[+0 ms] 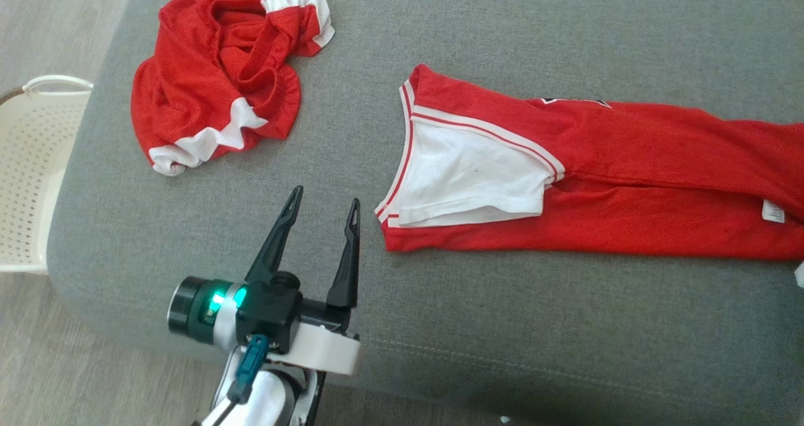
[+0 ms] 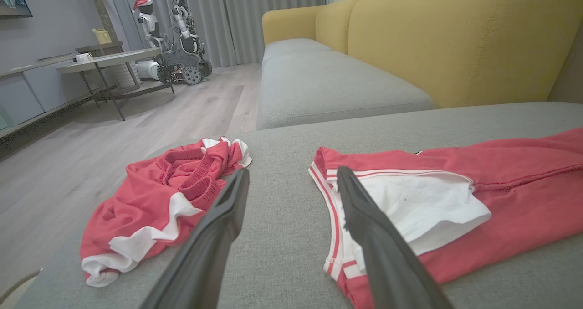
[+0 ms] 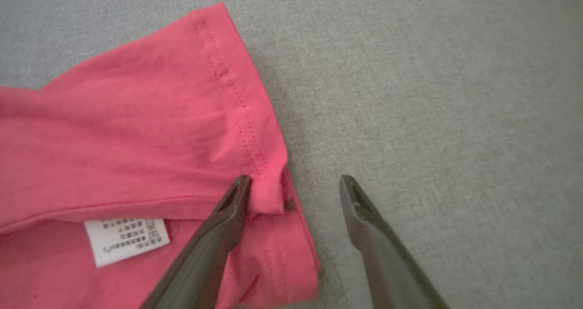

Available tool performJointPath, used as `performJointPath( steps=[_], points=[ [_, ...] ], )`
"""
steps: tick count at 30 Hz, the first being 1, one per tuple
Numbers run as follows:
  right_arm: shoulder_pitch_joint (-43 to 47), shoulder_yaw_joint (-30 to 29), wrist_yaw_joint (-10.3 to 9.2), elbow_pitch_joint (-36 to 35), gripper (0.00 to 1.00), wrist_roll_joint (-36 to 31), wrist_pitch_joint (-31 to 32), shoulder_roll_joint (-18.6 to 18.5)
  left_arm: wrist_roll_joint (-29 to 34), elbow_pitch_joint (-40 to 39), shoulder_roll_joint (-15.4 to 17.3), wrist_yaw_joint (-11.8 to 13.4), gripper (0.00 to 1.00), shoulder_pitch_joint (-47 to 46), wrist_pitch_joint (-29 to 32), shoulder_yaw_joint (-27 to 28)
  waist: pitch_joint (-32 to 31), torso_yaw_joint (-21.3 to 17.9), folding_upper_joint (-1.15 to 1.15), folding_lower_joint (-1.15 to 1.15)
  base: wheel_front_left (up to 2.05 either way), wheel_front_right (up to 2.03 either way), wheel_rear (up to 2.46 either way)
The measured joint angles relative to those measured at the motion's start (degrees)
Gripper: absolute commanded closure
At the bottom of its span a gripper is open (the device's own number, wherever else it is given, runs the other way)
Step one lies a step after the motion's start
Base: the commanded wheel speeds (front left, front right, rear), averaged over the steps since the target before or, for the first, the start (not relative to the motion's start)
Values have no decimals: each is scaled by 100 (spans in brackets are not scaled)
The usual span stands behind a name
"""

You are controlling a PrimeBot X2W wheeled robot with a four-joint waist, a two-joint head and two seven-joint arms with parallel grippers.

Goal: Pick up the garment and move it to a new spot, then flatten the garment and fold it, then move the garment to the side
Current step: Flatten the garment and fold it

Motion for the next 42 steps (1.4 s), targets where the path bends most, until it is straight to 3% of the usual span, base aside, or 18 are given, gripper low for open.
performJointPath(
  steps=[3,5,6,8,9,18,31,37,42],
  points=[
    [-137,-10,0,236,0,-15,188,-12,68,63,-89,-157,0,33,0,69,9,4,0,0,0,0,0],
    [-203,42,0,345,10,56,287,-19,131,82,-127,-215,0,65,0,131,-7,-1,0,0,0,0,0],
    [-219,107,0,398,22,115,333,-32,152,99,-141,-249,0,75,0,160,-21,-6,0,0,0,0,0],
    [-242,256,-1,490,60,288,422,-52,190,123,-175,-269,0,89,0,216,-65,-24,0,0,0,0,0],
    [-246,330,-1,527,100,354,436,-58,211,137,-188,-304,0,94,0,230,-91,-33,0,0,0,0,0],
    [-137,509,0,573,100,576,-24,-244,328,211,-241,-456,0,379,0,410,-353,-178,0,0,0,0,0],
    [-158,485,0,-822,100,215,531,-705,431,267,-286,-661,0,471,0,578,-513,-527,0,0,0,0,0],
    [-157,826,0,-1416,100,299,779,-572,431,379,-318,-708,0,529,0,620,-562,-548,0,0,0,0,0],
    [-151,1500,0,-2000,100,602,961,-391,444,414,-364,-756,0,531,0,689,-558,-545,0,0,0,0,0]
  ],
)
